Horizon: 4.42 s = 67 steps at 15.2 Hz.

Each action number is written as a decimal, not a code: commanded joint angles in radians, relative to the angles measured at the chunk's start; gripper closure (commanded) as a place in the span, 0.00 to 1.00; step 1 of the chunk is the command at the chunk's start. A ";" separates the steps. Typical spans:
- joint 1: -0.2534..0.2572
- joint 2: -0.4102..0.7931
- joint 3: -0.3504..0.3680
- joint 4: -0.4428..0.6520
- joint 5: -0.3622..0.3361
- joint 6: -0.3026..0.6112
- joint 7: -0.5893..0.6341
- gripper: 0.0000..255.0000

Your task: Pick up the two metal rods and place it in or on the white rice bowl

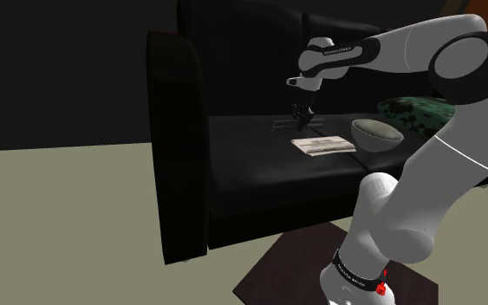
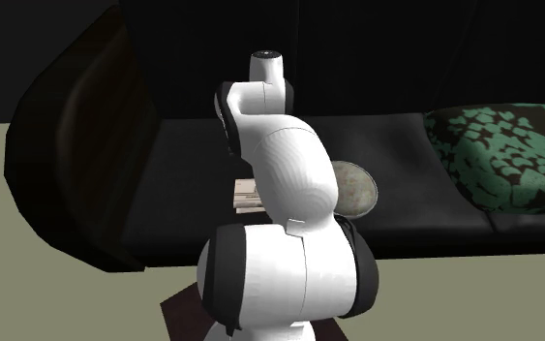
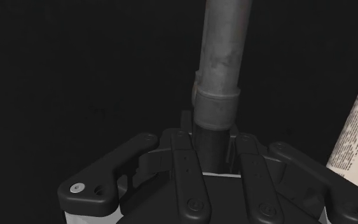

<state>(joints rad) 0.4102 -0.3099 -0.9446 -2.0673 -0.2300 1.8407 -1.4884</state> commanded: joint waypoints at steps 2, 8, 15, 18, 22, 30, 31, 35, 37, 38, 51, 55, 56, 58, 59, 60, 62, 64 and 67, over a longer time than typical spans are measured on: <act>0.000 0.000 0.002 0.009 0.001 -0.014 0.001 1.00; 0.001 -0.008 0.021 0.083 0.003 -0.095 0.004 1.00; 0.007 -0.003 0.034 0.179 0.013 -0.187 -0.001 1.00; 0.011 0.004 0.036 0.223 0.020 -0.227 -0.005 1.00; 0.017 0.018 0.036 0.286 0.031 -0.280 -0.013 1.00; 0.032 0.064 0.020 0.427 0.063 -0.386 -0.039 1.00; 0.034 0.072 0.016 0.446 0.068 -0.400 -0.043 1.00; 0.040 0.105 -0.001 0.519 0.090 -0.449 -0.062 1.00; 0.017 0.021 0.034 0.467 0.029 -0.455 -0.051 1.00; 0.003 -0.017 0.050 0.444 0.002 -0.459 -0.048 1.00; -0.202 -0.365 0.142 0.268 -0.227 -0.559 -0.152 1.00; -0.256 -0.436 0.138 0.255 -0.283 -0.596 -0.216 1.00; -0.269 -0.452 0.135 0.254 -0.298 -0.605 -0.234 1.00; -0.281 -0.470 0.131 0.236 -0.311 -0.600 -0.244 1.00; -0.284 -0.478 0.130 0.219 -0.314 -0.590 -0.240 1.00; -0.288 -0.485 0.129 0.201 -0.318 -0.579 -0.237 1.00; -0.295 -0.500 0.125 0.166 -0.326 -0.558 -0.231 1.00; -0.301 -0.513 0.120 0.133 -0.334 -0.538 -0.225 1.00; -0.310 -0.533 0.112 0.085 -0.346 -0.507 -0.217 1.00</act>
<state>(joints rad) 0.1031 -0.8356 -0.8288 -1.9668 -0.5707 1.3234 -1.7062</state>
